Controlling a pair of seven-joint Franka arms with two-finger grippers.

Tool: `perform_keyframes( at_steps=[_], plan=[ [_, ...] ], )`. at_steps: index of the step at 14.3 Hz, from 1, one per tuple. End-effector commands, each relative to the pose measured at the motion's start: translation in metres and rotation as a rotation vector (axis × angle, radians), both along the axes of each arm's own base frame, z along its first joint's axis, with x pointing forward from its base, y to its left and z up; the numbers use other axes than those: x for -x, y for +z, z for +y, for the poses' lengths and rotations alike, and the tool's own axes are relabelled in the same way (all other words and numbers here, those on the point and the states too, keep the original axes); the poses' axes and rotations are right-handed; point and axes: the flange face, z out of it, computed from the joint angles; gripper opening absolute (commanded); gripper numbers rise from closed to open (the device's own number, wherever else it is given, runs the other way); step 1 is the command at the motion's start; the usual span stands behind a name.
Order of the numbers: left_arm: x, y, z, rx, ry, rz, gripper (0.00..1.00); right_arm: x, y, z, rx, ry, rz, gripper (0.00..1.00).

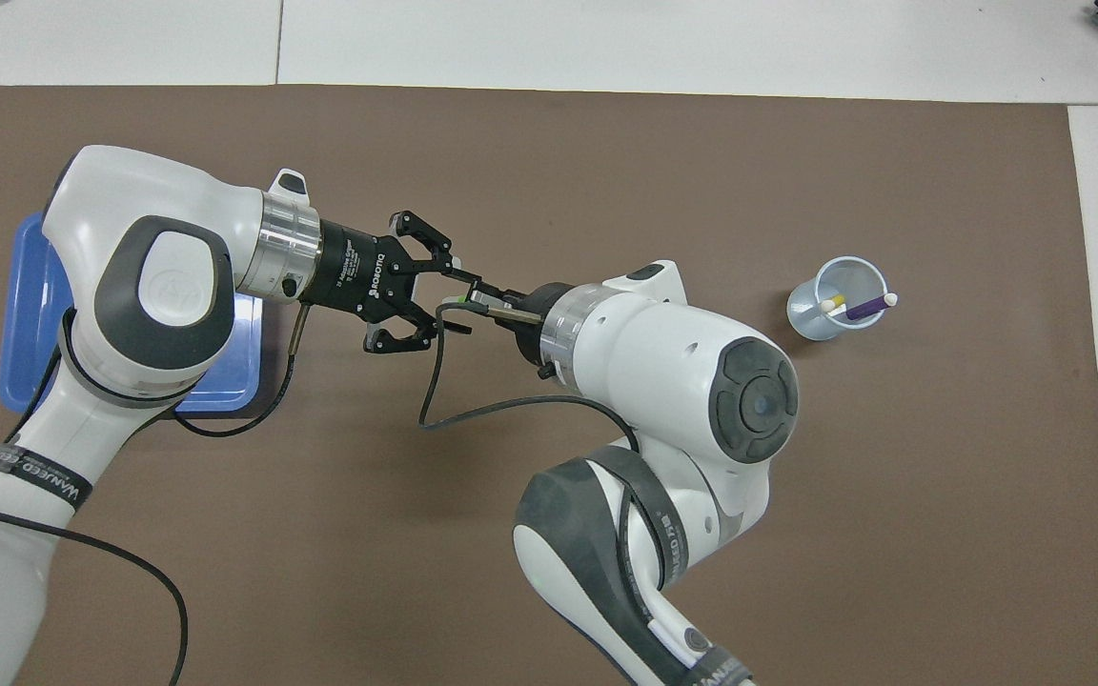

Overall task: Transfer and insert pens with both arms
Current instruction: 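Grasp the green pen with the right gripper while the left gripper opens, then carry the green pen to the white cup while the left gripper withdraws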

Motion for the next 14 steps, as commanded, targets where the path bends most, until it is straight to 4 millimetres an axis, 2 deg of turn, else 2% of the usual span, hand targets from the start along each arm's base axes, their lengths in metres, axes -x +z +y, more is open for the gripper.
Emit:
perform_keyframes(
  at_steps=[1,5,8,11,14],
  plan=[
    [0.009,0.004,0.003,-0.013,0.010,-0.001,1.00,-0.003,0.000,-0.004,0.020,0.017,-0.011,0.00],
    [0.008,0.010,0.013,-0.030,0.014,-0.017,1.00,-0.002,-0.001,-0.007,0.061,0.071,-0.016,0.00],
    [0.011,0.006,0.014,-0.212,-0.108,-0.103,1.00,-0.002,0.002,-0.030,0.171,0.186,-0.010,0.00],
    [0.009,0.009,0.037,-0.370,-0.324,-0.282,1.00,-0.004,0.014,-0.063,0.278,0.287,-0.011,0.00],
    [0.002,0.014,0.077,-0.371,-0.464,-0.403,1.00,-0.006,0.029,-0.110,0.433,0.475,-0.014,0.00]
  ],
)
